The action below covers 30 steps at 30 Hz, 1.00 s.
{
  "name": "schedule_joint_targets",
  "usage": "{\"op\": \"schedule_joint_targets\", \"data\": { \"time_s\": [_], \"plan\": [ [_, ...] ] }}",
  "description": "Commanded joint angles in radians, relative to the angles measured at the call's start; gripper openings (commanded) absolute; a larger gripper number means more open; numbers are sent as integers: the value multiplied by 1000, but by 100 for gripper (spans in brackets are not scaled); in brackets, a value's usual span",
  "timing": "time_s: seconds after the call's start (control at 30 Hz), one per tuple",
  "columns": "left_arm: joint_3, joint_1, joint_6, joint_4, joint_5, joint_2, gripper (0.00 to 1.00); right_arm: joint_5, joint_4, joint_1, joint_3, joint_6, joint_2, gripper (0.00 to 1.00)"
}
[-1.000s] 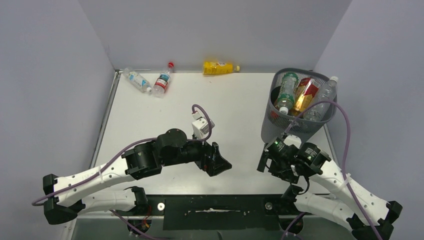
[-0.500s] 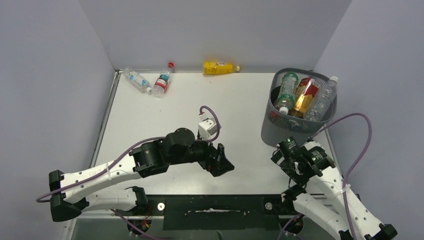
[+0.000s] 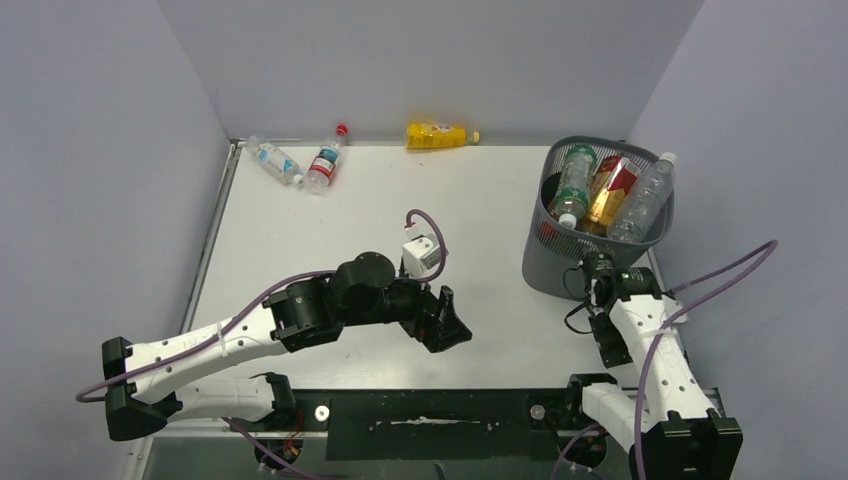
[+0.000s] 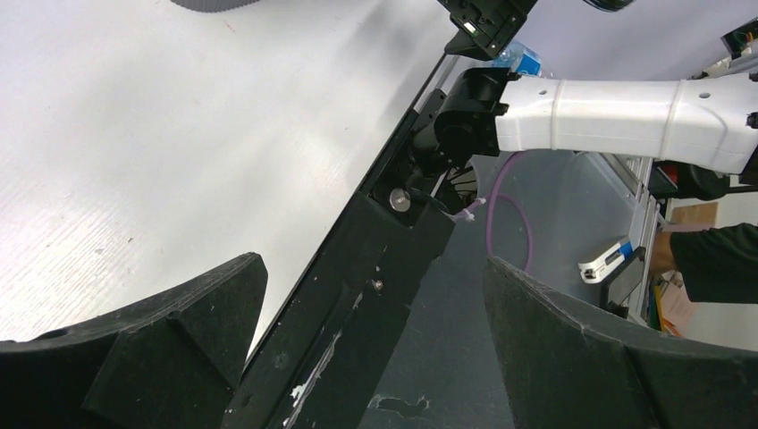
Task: Put the plastic bottles in the bin
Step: Pick up the plastic bottle at the center of the board.
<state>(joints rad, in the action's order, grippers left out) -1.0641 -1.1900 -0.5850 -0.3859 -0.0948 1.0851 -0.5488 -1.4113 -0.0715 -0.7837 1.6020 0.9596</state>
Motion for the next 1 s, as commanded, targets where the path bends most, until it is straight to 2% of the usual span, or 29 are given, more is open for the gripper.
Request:
{"op": "schedule_joint_targets", "data": {
  "time_s": [0.0, 0.23, 0.5, 0.77, 0.93, 0.97],
  "plan": [
    [-61, 3, 22, 15, -34, 7, 92, -163, -11, 119, -15, 87, 15, 99],
    [-72, 3, 33, -16, -46, 17, 92, -299, 9, 271, 45, 168, -57, 98],
    [-96, 4, 46, -31, -68, 51, 92, -323, 105, 481, 73, 74, -27, 98],
    [-112, 8, 64, -52, -80, 69, 93, -279, 303, 701, 152, -45, -50, 96],
    [-118, 22, 74, -60, -104, 83, 93, -259, 382, 789, 178, -107, -15, 89],
    [-119, 26, 78, -61, -109, 86, 93, -254, 402, 799, 180, -118, -12, 84]
  ]
}}
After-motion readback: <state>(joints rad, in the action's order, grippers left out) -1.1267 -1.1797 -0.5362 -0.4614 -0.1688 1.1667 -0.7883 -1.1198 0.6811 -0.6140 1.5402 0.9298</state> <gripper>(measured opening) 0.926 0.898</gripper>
